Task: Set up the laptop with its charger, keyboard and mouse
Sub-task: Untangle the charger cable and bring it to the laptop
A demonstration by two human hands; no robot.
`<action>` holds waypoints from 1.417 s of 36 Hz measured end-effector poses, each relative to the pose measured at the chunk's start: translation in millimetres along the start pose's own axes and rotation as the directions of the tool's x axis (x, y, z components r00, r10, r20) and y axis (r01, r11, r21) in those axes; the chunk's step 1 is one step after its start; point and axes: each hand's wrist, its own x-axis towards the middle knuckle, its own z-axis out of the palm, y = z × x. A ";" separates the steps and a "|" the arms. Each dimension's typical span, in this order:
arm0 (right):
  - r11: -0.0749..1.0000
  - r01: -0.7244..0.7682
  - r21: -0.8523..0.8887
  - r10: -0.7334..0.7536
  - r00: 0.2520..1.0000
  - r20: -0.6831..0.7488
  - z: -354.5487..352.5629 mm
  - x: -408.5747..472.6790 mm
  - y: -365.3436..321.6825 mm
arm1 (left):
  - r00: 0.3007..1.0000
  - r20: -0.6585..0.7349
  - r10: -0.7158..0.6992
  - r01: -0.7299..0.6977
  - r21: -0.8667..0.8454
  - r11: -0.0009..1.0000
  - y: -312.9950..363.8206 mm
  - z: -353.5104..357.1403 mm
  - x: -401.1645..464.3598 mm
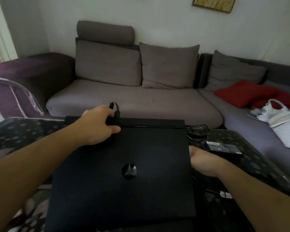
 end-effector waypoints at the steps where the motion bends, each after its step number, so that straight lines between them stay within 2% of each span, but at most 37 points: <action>1: 0.999 0.023 0.048 -0.022 1.000 -0.011 4.0 2.1 0.3 | 1.000 0.011 -0.010 0.011 -0.005 1.000 -2.8 3.5 4.4; 3: 0.997 0.059 0.057 -0.055 0.997 -0.061 6.1 8.7 4.6 | 0.999 0.036 -0.030 0.031 -0.014 0.999 -6.4 9.9 11.2; 6: 0.980 0.143 -0.139 -0.163 0.976 -0.144 7.6 24.1 13.4 | 0.996 0.064 -0.061 0.061 -0.013 0.998 -10.4 20.8 23.2; 9: 0.930 0.052 -0.363 -0.172 0.936 -0.308 6.4 40.0 17.3 | 0.993 0.087 -0.086 0.087 -0.005 0.996 -18.6 32.7 35.4; 10: 0.922 0.028 -0.386 -0.176 0.918 -0.355 7.6 43.8 13.5 | 0.991 0.097 -0.087 0.087 0.002 0.996 -21.7 36.4 39.8; 11: 0.937 0.011 -0.350 -0.163 0.898 -0.408 7.7 47.4 11.7 | 0.990 0.109 -0.086 0.086 0.009 0.996 -24.7 39.7 44.2; 13: 0.987 -0.004 -0.158 -0.088 0.818 -0.568 4.5 56.3 8.9 | 0.987 0.135 -0.084 0.083 0.014 0.996 -29.1 44.5 51.2; 15: 1.000 0.012 -0.003 -0.011 0.760 -0.650 -2.4 69.4 6.4 | 0.984 0.156 -0.084 0.084 0.011 0.996 -35.5 50.0 59.3; 18: 0.990 0.051 0.131 0.052 0.734 -0.677 -10.1 87.8 -2.5 | 0.977 0.198 -0.082 0.081 0.013 0.997 -45.3 60.4 69.5; 20: 0.988 0.051 0.143 0.057 0.747 -0.662 -13.2 97.0 -6.8 | 0.972 0.219 -0.085 0.084 0.014 0.996 -50.2 68.5 74.3; 22: 0.996 0.022 0.087 0.036 0.789 -0.613 -13.6 104.1 -9.3 | 0.967 0.236 -0.098 0.097 0.016 0.995 -54.1 76.2 78.1; 24: 0.999 0.018 0.048 0.014 0.800 -0.599 -13.3 108.5 -10.7 | 0.963 0.245 -0.110 0.110 0.013 0.994 -59.3 83.3 82.4; 30: 0.997 0.026 0.068 0.009 0.880 -0.475 -4.6 109.9 -11.2 | 0.958 0.256 -0.126 0.133 -0.007 0.991 -68.9 96.7 89.7; 32: 0.994 0.013 -0.109 -0.063 0.879 -0.472 -1.0 108.0 -6.8 | 0.959 0.254 -0.127 0.136 -0.016 0.991 -69.1 98.8 92.1; 34: 0.954 -0.011 -0.300 -0.135 0.876 -0.462 1.7 104.2 -4.0 | 0.961 0.248 -0.120 0.128 -0.016 0.992 -68.2 100.5 95.0; 38: 0.879 -0.089 -0.469 -0.160 0.871 -0.464 -0.4 103.2 -4.1 | 0.968 0.230 -0.101 0.109 -0.023 0.994 -66.9 104.3 96.2; 42: 0.776 -0.227 -0.588 -0.165 0.828 -0.537 -9.2 107.0 -5.3 | 0.969 0.221 -0.108 0.116 -0.025 0.993 -68.7 107.5 93.2; 44: 0.666 -0.289 -0.687 -0.170 0.839 -0.517 -8.8 106.2 -9.4 | 0.971 0.209 -0.114 0.121 -0.019 0.993 -68.8 108.5 91.3; 48: 0.356 -0.392 -0.848 -0.181 0.862 -0.474 -3.1 101.1 -22.3 | 0.976 0.185 -0.114 0.117 -0.002 0.993 -64.5 108.5 86.4; 51: 0.224 -0.445 -0.867 -0.128 0.869 -0.478 -0.6 99.3 -31.4 | 0.978 0.172 -0.120 0.122 0.002 0.993 -62.0 108.9 84.0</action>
